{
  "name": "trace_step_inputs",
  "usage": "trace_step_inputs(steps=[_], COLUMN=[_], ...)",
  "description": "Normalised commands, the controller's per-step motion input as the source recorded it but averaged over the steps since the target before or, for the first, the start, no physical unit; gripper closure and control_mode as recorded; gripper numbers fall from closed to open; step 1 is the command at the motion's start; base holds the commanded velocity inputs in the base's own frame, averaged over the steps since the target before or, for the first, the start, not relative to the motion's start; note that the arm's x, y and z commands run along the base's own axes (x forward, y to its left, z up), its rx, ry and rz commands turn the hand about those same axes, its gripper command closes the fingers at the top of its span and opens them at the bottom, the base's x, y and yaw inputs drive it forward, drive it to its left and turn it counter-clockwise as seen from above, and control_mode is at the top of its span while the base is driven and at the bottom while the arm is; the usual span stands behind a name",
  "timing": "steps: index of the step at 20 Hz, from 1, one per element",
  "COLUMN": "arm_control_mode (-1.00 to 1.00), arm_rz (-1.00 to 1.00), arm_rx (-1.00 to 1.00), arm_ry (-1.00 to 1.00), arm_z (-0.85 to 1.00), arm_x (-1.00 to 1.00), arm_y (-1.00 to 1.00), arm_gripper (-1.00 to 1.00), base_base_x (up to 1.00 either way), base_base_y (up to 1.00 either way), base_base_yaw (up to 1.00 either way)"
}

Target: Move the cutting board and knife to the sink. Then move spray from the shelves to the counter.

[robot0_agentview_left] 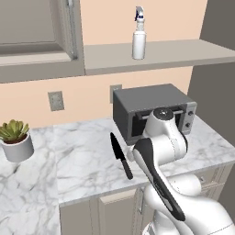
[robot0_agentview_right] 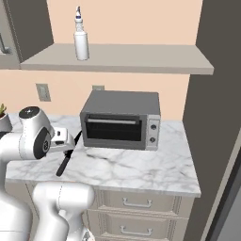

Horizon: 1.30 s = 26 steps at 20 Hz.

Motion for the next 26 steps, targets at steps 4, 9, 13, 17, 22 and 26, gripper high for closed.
trace_step_inputs(steps=[4, 9, 13, 17, 22, 26], arm_control_mode=[1.00, 1.00, 1.00, -1.00, -1.00, -1.00], arm_rz=[0.00, 0.00, 0.00, 0.00, -0.04, -0.09], arm_rx=[0.00, 0.00, 0.00, 0.03, 0.06, 0.02], arm_ry=[0.00, 0.00, 0.00, 0.04, 0.11, 0.13], arm_z=[0.00, 0.00, 0.00, -0.01, -0.08, -0.12], arm_x=[0.00, 0.00, 0.00, 0.20, 0.37, 0.33], arm_y=[0.00, 0.00, 0.00, 0.01, 0.18, 0.24], arm_gripper=[-1.00, -1.00, -1.00, -1.00, -1.00, -1.00], base_base_x=[0.00, 0.00, 0.07, 0.00, 0.00, 0.00], base_base_y=[0.00, 0.00, 0.01, 0.00, 0.00, 0.00], base_base_yaw=[0.00, 0.00, 0.00, 0.00, 0.00, 0.00])
